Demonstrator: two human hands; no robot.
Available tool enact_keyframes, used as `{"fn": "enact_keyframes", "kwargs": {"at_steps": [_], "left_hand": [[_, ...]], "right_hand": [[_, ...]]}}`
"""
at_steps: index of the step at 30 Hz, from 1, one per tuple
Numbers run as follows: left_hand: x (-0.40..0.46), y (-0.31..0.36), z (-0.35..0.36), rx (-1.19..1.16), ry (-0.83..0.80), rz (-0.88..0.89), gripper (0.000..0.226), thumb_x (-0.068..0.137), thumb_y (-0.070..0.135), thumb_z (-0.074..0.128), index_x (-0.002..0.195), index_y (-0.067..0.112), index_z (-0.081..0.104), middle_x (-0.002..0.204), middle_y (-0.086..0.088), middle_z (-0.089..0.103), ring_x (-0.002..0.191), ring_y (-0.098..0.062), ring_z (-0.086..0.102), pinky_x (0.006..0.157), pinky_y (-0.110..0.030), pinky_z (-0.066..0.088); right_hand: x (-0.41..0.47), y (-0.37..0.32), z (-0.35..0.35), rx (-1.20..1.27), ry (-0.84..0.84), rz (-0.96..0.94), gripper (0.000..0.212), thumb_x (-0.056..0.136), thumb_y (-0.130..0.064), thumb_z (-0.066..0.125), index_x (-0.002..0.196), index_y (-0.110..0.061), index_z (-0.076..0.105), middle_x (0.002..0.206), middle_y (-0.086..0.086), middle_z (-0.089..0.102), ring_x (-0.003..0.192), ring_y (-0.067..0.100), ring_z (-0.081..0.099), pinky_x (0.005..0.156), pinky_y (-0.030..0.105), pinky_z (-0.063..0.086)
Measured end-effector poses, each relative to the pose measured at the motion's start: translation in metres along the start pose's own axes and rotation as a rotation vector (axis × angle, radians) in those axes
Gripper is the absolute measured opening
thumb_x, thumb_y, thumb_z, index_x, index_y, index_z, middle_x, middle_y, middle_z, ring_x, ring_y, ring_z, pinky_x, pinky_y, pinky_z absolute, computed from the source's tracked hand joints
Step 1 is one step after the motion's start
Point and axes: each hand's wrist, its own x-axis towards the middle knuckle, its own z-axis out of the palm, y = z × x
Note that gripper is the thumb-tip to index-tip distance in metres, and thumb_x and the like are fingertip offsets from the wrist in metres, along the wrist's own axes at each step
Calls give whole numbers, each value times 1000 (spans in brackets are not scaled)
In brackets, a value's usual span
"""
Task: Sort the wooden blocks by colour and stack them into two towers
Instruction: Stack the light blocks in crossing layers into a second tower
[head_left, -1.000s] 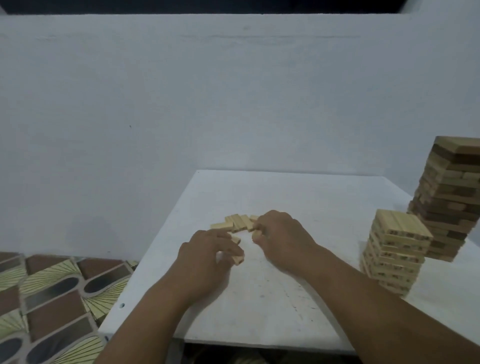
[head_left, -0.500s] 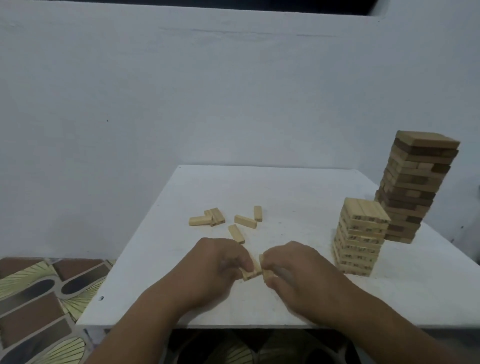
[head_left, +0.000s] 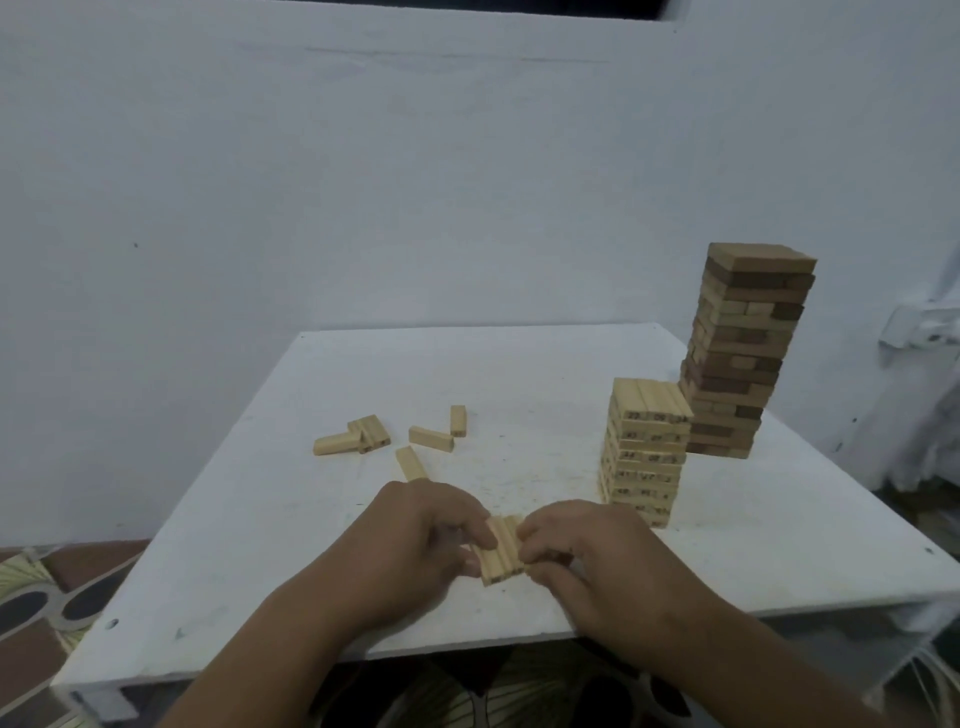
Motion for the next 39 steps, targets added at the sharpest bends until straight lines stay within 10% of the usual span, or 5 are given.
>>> {"fn": "enact_keyframes", "kwargs": {"at_steps": [8, 21, 39], "left_hand": [[0, 1, -1, 71, -21, 18, 23, 71, 30, 86, 91, 37, 75, 93, 25, 68, 91, 3, 59, 78, -14, 46], [-5, -4, -8, 62, -138, 46, 24, 72, 38, 68, 96, 42, 65, 123, 33, 58, 124, 2, 47, 109, -47, 35], [39, 64, -26, -499, 258, 46, 62, 64, 36, 79, 110, 31, 38, 113, 12, 74, 112, -16, 62, 93, -36, 42]], "right_hand": [[0, -13, 8, -15, 56, 100, 45, 73, -67, 64, 92, -26, 70, 88, -17, 62, 87, 1, 53, 73, 19, 44], [0, -11, 0, 149, 48, 162, 36, 65, -38, 76, 90, -41, 50, 101, -22, 59, 98, -2, 57, 77, 27, 54], [8, -22, -73, 402, 525, -7, 42, 80, -3, 75, 101, -34, 55, 122, -18, 54, 114, 10, 59, 85, 27, 56]]}}
